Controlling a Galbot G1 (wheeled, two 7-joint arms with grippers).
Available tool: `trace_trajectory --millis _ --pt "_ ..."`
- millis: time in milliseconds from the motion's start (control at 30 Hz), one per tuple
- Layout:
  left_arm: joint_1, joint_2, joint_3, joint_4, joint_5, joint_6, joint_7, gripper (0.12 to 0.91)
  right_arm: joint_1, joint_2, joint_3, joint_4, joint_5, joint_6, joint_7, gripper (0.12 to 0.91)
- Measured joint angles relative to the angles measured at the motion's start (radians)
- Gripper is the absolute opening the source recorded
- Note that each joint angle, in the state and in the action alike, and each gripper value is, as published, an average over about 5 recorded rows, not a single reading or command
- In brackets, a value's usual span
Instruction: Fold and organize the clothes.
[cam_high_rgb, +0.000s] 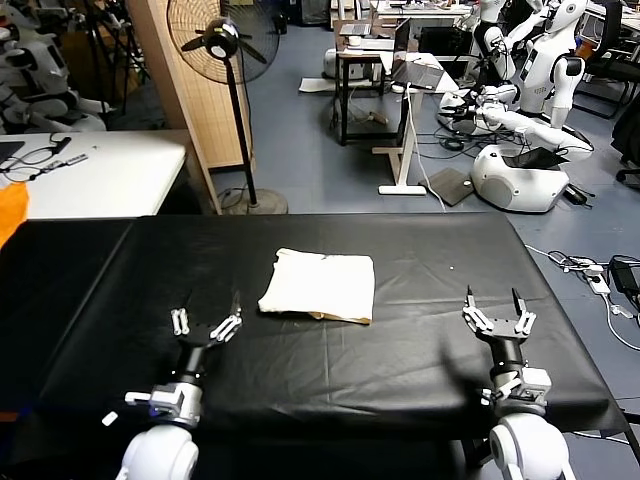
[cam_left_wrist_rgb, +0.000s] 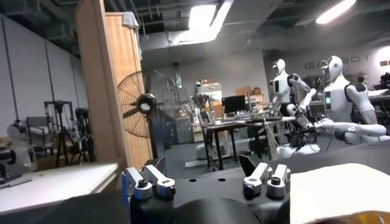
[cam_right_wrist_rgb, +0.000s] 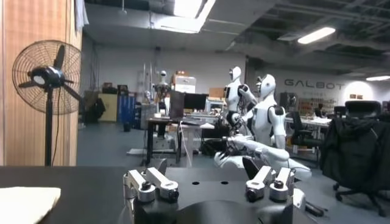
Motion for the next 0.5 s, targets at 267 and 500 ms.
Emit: trace_trajectory --millis 267,500 --pt "0.013 0.007 -0.009 -0.006 -0.011 0.059 -0.009 0.798 -0.025 -0.014 -0.006 0.025 -0.010 -0.050 0.000 0.798" --pt "0.022 0.007 -0.015 -0.020 -0.003 0.065 -0.007 0.798 -0.026 -0.009 -0.011 0.033 -0.033 -0.053 0.005 0.798"
